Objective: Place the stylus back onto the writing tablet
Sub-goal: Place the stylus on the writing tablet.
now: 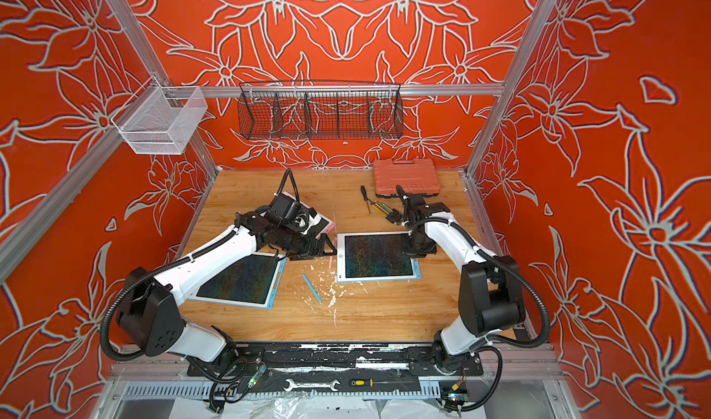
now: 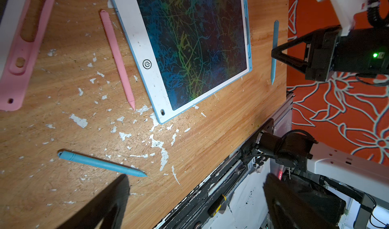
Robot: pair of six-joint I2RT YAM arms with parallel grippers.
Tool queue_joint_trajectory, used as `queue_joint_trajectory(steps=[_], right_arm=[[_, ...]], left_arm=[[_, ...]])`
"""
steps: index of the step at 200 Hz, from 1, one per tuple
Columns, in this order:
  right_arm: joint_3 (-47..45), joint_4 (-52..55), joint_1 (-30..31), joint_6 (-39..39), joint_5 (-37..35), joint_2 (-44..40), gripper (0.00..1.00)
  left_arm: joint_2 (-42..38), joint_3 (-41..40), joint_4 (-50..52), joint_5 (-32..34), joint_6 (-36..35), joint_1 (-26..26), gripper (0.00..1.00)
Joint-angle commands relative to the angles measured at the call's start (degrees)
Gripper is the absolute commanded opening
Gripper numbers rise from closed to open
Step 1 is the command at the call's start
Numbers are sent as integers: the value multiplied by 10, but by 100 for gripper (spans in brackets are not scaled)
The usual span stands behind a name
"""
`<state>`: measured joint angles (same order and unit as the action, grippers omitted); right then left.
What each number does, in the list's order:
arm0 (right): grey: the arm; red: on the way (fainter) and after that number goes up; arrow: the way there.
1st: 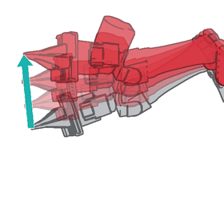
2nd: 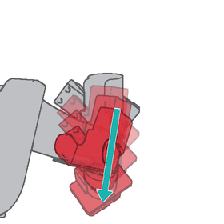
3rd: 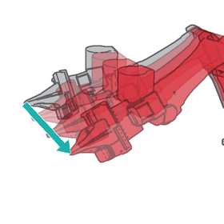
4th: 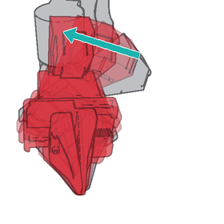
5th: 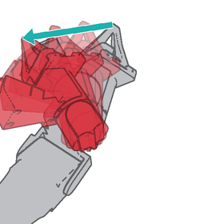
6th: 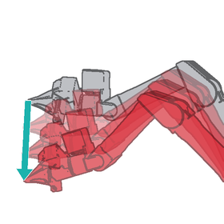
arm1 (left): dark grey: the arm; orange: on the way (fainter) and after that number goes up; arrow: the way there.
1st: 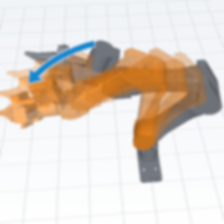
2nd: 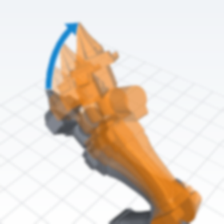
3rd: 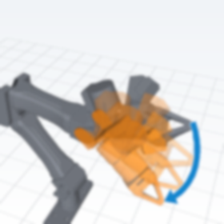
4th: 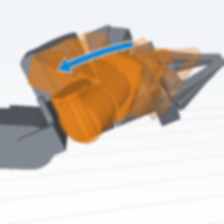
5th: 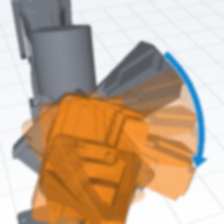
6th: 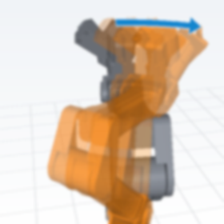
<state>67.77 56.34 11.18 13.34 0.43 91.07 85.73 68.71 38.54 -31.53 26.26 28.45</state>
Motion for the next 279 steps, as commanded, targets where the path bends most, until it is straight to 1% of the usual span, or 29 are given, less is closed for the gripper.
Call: queue_joint_trajectory(steps=[1, 44, 58, 94, 135, 154, 183, 192, 208, 219, 235, 241, 252, 266, 279], right_arm=[[24, 8, -11, -33, -5, 19, 0], [45, 2, -24, -28, 26, 53, 0], [47, -1, -26, -24, 21, 61, 0], [62, -5, -36, -37, 27, 92, 0], [83, 0, -42, -69, 16, 111, 0], [89, 9, -44, -83, 20, 103, 0], [101, 42, -46, -86, 34, 96, 0], [107, 60, -45, -89, 35, 96, 0], [110, 60, -46, -95, 27, 104, 0], [113, 52, -49, -95, 30, 112, 0], [119, 49, -54, -97, 44, 123, 0], [119, 28, -55, -101, 47, 127, 0], [124, 26, -56, -104, 51, 138, 0], [139, 36, -56, -110, 55, 152, 0], [145, 32, -57, -115, 49, 159, 0]], left_arm=[[9, 14, 13, 9, 12, -3, 97], [20, 27, -1, 22, 28, -1, 97], [25, 33, -16, 25, 37, 4, 97], [50, 55, -50, 48, 53, 37, 97], [81, 85, -89, 72, 43, 79, 98], [84, 88, -121, 65, 23, 91, 97], [92, 99, -120, 48, -35, 91, 97], [101, 110, -108, 34, -56, 91, 97], [117, 133, -91, -3, -82, 92, 97], [128, 134, -99, -21, -87, 92, 97], [147, 145, -104, -27, -87, 92, 97], [155, 151, -107, -29, -86, 92, 97], [166, 162, -116, -31, -74, 92, 97], [177, 180, -120, -18, -58, 94, 98], [183, 190, -117, 1, -61, 97, 97]])
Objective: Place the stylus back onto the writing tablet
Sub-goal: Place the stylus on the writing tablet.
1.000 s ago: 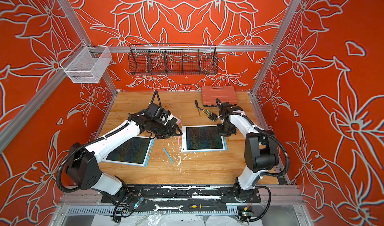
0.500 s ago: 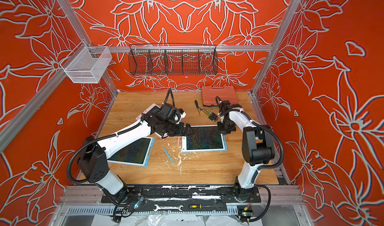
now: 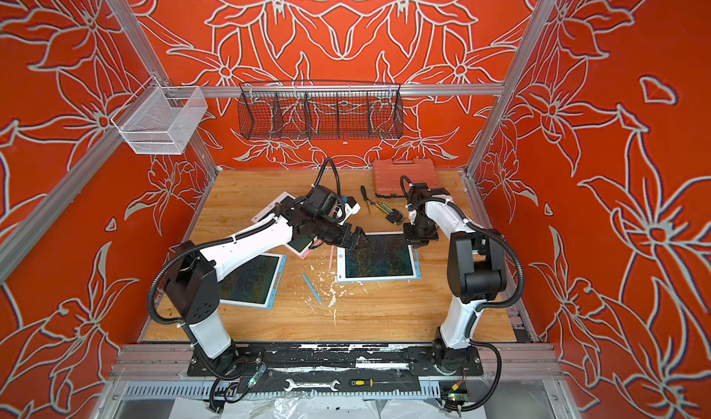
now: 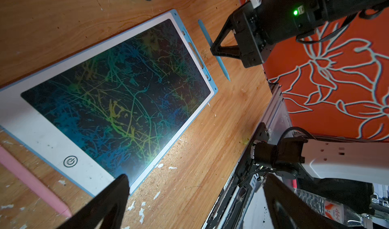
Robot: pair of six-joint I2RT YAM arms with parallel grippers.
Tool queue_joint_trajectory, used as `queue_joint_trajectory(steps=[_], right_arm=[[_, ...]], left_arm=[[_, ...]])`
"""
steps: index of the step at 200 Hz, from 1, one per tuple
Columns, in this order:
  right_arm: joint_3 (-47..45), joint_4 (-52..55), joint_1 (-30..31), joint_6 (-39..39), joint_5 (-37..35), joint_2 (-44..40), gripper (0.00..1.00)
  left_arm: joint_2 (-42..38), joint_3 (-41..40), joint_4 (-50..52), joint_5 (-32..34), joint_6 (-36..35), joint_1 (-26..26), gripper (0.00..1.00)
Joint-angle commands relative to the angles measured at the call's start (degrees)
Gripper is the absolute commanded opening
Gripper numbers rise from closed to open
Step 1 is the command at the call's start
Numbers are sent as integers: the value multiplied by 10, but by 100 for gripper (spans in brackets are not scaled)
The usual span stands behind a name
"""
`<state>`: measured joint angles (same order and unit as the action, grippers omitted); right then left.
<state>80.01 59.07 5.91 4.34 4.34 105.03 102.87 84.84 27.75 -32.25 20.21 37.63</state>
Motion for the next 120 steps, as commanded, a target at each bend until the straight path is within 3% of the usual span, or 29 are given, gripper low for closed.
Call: queue_joint_trajectory(steps=[1, 120], right_arm=[[23, 4, -5, -26, 9, 20, 0], [27, -3, -22, -38, 22, 75, 0]], left_arm=[[12, 29, -9, 10, -1, 5, 97], [103, 147, 53, 0, -19, 29, 97]])
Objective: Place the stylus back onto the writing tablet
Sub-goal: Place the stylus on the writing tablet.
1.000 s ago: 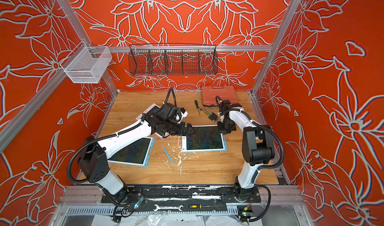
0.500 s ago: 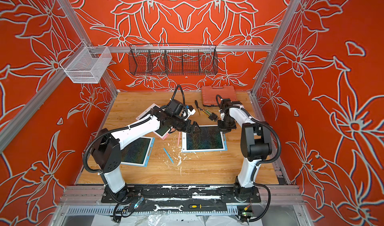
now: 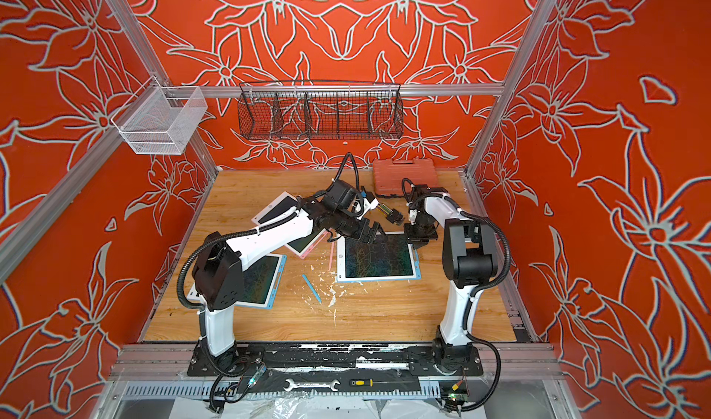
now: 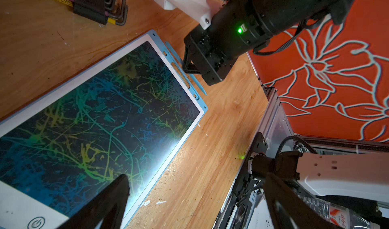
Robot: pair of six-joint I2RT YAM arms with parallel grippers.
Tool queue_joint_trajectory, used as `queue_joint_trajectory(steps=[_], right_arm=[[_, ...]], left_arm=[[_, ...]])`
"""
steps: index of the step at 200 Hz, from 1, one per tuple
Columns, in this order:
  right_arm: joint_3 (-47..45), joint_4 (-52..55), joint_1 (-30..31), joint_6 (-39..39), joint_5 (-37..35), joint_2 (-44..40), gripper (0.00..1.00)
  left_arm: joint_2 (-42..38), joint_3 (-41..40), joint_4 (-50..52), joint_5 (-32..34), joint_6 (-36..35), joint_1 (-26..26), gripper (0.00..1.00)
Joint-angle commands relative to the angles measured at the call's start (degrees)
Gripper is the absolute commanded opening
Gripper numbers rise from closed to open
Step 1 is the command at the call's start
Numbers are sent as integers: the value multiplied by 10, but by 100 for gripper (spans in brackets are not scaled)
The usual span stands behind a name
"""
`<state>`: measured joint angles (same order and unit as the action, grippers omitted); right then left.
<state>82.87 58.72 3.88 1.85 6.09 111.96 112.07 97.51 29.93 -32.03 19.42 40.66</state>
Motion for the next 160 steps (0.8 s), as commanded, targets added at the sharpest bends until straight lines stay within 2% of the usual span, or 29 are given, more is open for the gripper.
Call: queue_joint_trajectory(steps=[1, 56, 160], right_arm=[[-2, 1, -1, -13, 5, 5, 0], [-7, -4, -2, -13, -1, 12, 0], [-7, 0, -1, -10, 0, 24, 0]], left_arm=[[10, 21, 31, -2, -11, -1, 97], [27, 58, 89, 15, -30, -1, 98], [-3, 22, 84, 59, -19, -2, 97]])
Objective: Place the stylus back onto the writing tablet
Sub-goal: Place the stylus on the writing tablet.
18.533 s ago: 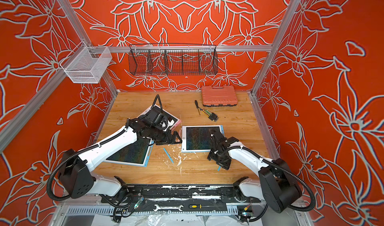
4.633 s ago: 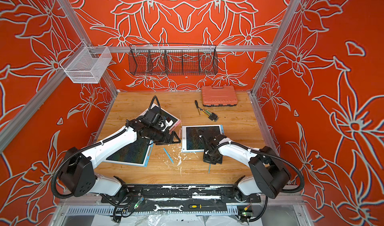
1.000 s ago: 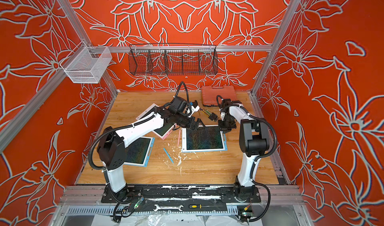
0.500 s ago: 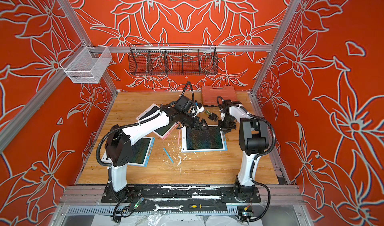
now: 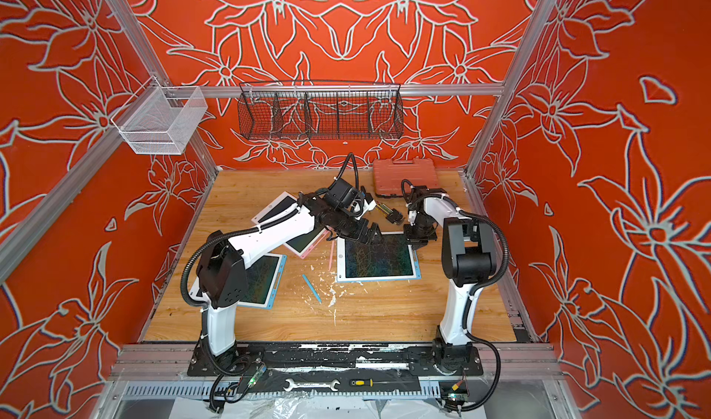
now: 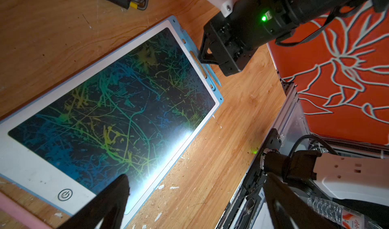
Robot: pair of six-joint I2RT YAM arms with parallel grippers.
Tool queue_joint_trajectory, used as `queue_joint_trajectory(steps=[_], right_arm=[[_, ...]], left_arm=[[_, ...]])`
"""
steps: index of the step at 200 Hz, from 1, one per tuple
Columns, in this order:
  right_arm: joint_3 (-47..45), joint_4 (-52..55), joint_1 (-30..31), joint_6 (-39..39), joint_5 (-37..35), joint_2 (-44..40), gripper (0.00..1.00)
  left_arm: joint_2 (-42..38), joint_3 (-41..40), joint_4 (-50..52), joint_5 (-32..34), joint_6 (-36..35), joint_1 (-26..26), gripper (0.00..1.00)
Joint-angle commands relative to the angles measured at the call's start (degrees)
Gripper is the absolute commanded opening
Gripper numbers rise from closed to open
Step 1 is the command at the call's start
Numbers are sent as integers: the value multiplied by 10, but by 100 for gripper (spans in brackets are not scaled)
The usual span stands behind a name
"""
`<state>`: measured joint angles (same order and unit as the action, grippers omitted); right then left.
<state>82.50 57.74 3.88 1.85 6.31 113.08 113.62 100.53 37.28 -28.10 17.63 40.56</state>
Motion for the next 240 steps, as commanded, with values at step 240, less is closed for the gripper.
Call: queue_joint_trajectory(steps=[240], right_arm=[[-1, 13, -1, -3, -6, 29, 0]], left_arm=[[-49, -49, -2, 52, 12, -6, 97]])
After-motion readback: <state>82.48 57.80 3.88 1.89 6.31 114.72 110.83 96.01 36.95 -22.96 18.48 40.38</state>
